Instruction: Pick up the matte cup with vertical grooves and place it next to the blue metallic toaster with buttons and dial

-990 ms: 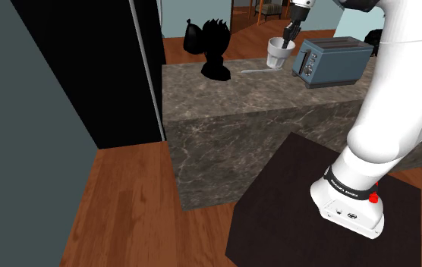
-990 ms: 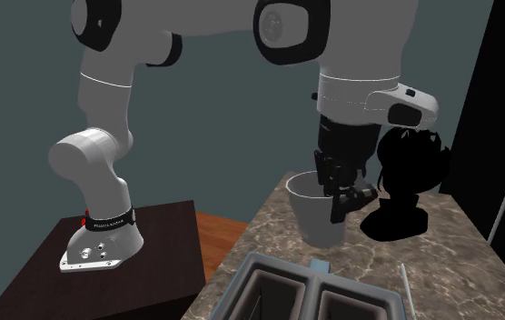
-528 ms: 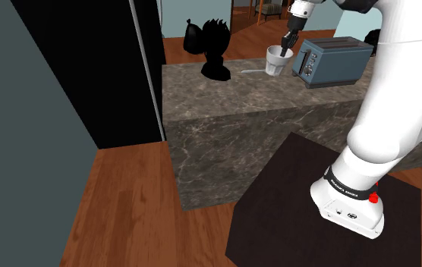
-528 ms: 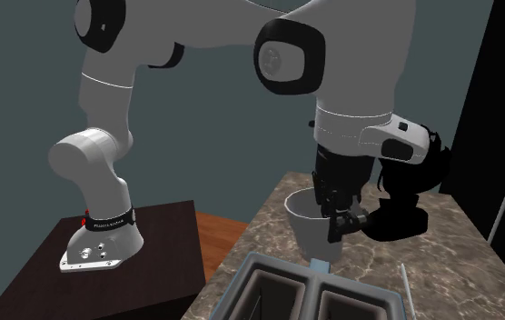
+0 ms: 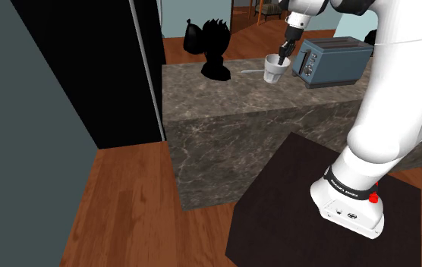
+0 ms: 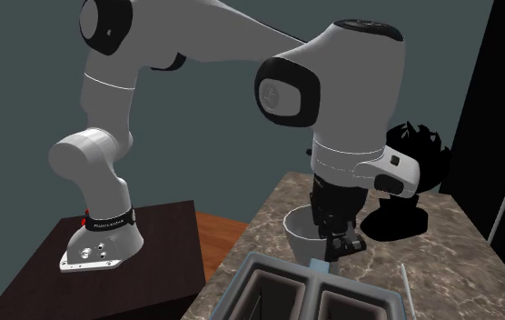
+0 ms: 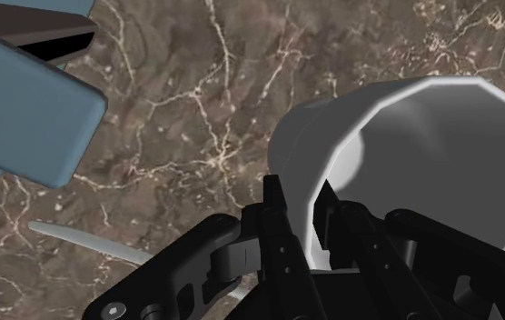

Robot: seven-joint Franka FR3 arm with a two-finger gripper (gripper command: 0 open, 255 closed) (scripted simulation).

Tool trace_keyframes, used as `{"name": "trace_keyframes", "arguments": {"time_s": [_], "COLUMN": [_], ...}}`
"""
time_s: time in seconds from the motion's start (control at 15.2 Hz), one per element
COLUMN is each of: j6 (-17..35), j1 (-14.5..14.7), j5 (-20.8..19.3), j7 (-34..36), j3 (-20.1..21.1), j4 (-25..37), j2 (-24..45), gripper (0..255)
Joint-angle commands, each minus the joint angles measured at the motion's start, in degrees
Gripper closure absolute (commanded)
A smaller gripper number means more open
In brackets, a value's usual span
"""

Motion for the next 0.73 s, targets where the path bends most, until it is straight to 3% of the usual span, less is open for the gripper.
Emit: {"name": "trace_keyframes", "arguments": {"time_s": [0.0,0.66], "j6": [1.11,3.37], "j1": [-0.20,-0.42], "j5": [0.56,1.57], "j7": [-0.55,-1.48], "j3": [0.22,0.69], "j4": [-0.53,-1.90], "j2": [0.72,1.94], "gripper": [255,255]}}
